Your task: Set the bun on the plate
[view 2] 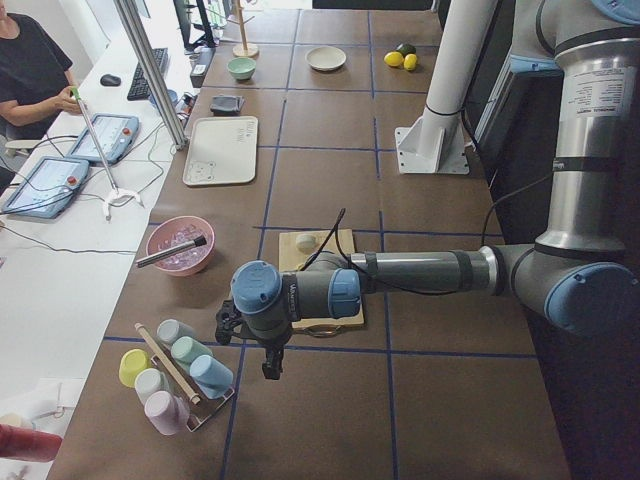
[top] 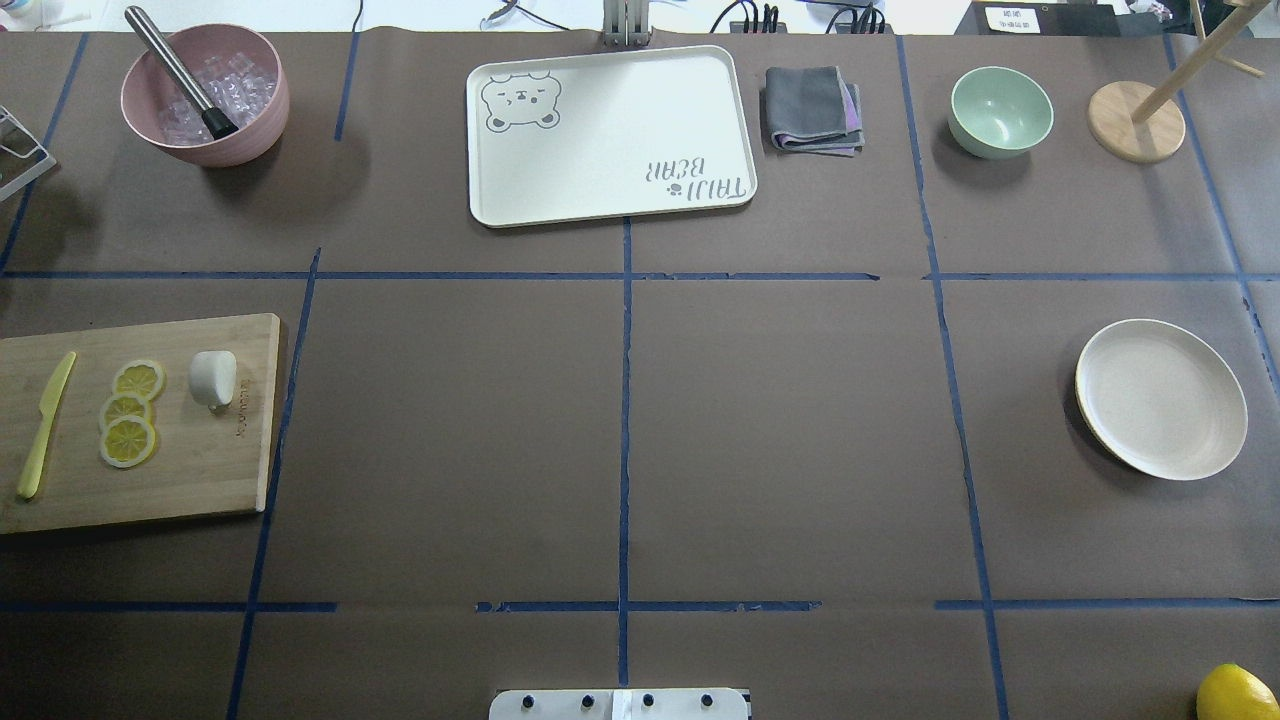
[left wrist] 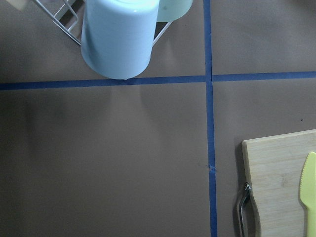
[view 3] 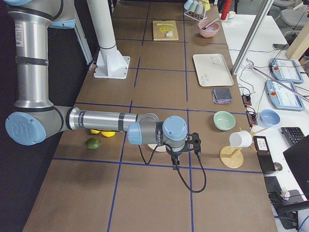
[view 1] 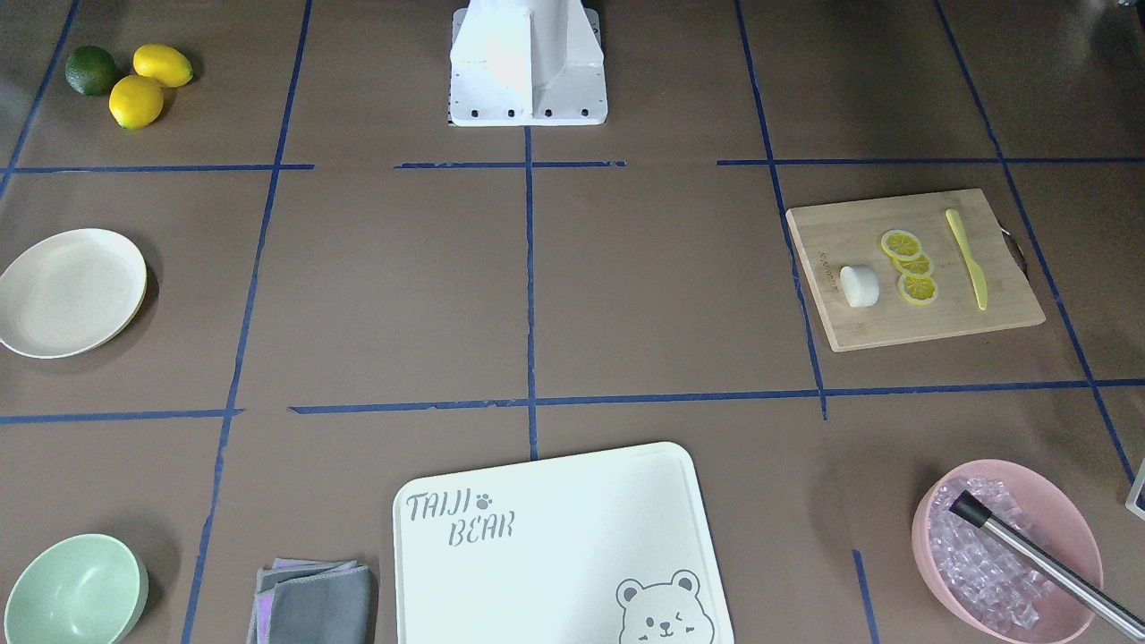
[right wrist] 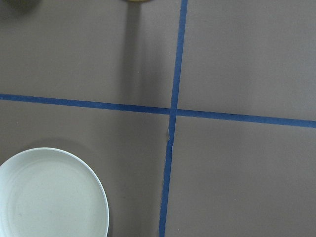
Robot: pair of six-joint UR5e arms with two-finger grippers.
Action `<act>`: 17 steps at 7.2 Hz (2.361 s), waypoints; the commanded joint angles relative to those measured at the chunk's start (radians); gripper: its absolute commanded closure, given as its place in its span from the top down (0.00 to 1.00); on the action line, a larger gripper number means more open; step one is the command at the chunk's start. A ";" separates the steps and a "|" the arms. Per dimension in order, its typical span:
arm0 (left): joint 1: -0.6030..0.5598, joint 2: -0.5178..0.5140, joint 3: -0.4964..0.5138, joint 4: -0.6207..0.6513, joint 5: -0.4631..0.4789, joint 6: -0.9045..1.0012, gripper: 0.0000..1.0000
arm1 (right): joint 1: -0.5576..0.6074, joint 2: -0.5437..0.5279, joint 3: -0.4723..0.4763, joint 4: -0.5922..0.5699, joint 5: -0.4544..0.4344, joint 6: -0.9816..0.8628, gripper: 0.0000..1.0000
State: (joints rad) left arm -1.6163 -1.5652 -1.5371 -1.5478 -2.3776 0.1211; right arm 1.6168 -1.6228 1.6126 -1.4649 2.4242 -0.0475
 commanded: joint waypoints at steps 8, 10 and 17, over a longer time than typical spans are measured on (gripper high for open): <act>-0.001 -0.001 -0.012 -0.012 -0.003 0.000 1.00 | -0.043 -0.012 0.007 0.044 -0.033 0.149 1.00; -0.001 -0.001 -0.014 -0.012 -0.005 0.000 1.00 | -0.176 -0.063 0.006 0.281 -0.071 0.414 1.00; 0.001 -0.001 -0.015 -0.012 -0.003 -0.001 1.00 | -0.469 -0.158 -0.095 0.670 -0.183 0.756 1.00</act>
State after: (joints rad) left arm -1.6157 -1.5662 -1.5523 -1.5600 -2.3807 0.1196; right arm 1.1686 -1.7821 1.5223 -0.8010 2.2427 0.6920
